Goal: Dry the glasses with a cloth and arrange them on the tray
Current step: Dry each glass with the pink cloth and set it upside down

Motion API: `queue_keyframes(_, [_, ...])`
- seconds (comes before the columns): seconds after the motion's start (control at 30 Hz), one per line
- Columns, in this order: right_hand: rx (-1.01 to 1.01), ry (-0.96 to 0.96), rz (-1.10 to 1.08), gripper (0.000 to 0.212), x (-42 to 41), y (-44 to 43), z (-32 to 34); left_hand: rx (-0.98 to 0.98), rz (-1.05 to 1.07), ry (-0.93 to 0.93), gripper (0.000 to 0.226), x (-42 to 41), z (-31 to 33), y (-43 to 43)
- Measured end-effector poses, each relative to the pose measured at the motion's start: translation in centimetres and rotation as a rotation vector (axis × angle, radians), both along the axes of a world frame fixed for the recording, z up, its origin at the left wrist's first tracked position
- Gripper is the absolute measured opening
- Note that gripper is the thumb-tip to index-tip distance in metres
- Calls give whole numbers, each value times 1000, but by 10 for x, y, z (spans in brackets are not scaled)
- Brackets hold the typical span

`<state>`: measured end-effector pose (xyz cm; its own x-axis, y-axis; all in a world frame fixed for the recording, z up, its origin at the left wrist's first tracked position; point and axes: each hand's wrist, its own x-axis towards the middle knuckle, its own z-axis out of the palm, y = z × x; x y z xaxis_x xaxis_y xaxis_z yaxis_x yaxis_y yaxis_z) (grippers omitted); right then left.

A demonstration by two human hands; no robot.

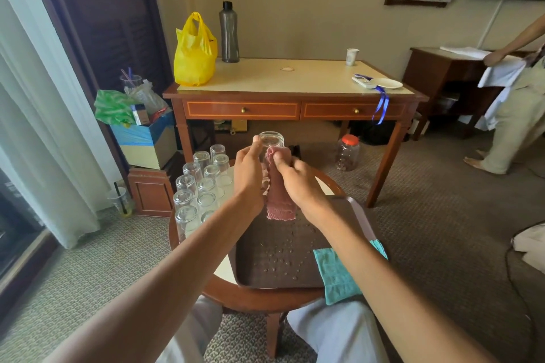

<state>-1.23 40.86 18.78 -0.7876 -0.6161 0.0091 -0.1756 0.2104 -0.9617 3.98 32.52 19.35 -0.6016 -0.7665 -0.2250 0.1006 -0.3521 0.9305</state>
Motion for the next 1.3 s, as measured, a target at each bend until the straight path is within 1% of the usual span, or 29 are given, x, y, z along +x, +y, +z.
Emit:
queue_keyframes(0.1, [-25, 104, -18, 35, -5, -7, -4, 76, -1, -15, 43, 2, -4, 3])
queue_keyframes(0.17, [-100, 125, -89, 40, -8, -8, 0, 103, -37, -22, 45, 2, -6, 8])
queue_keyframes(0.23, [-140, 32, -143, 50, -12, -7, 7, 93, -99, 7, 44, 2, -6, 12])
queue_keyframes(0.33, [-38, -68, -159, 72, -11, -1, 18, 10, -135, 19, 45, -1, -2, 14])
queue_keyframes(0.4, [9, -82, -131, 76, -10, 1, 17, -28, -117, 3, 50, -2, -1, 11])
queue_keyframes(0.5, [41, -75, -98, 68, -5, 1, 8, -28, -81, -4, 61, -3, -3, 5])
queue_keyframes(0.57, [35, -23, -65, 64, -2, 0, -2, -5, -59, 11, 61, -4, -5, 0])
queue_keyframes(0.63, [-1, 68, -40, 51, -1, -2, -8, -24, -22, 19, 49, -2, -4, -1])
queue_keyframes(0.7, [-73, 115, -34, 35, -3, -3, -10, -26, -24, 27, 36, -3, -4, 0])
queue_keyframes(0.73, [-100, 120, -36, 33, -5, -4, -10, -15, -35, 26, 35, -3, -5, 1])
queue_keyframes(0.83, [-158, 88, -103, 36, -6, -7, 1, -16, -82, 7, 42, -3, -7, 8])
queue_keyframes(0.9, [-195, 20, -163, 46, -8, -8, 10, -56, -116, 8, 43, -5, -10, 11])
queue_keyframes(0.97, [-170, -51, -191, 59, -11, -10, 16, -110, -110, 34, 42, -5, -10, 13])
queue_keyframes(1.07, [-89, -161, -167, 67, -7, -10, 13, -132, -77, 44, 31, -5, -8, 10])
queue_keyframes(1.13, [-26, -114, -115, 71, -1, -10, 3, -116, -20, 48, 29, -4, -6, 7])
queue_keyframes(1.23, [-45, 72, -74, 55, 8, -9, -13, -84, 18, 47, 34, -2, -6, 1])
queue_keyframes(1.3, [-87, 168, -72, 46, 10, -8, -18, -64, -1, 29, 32, 0, -8, 2])
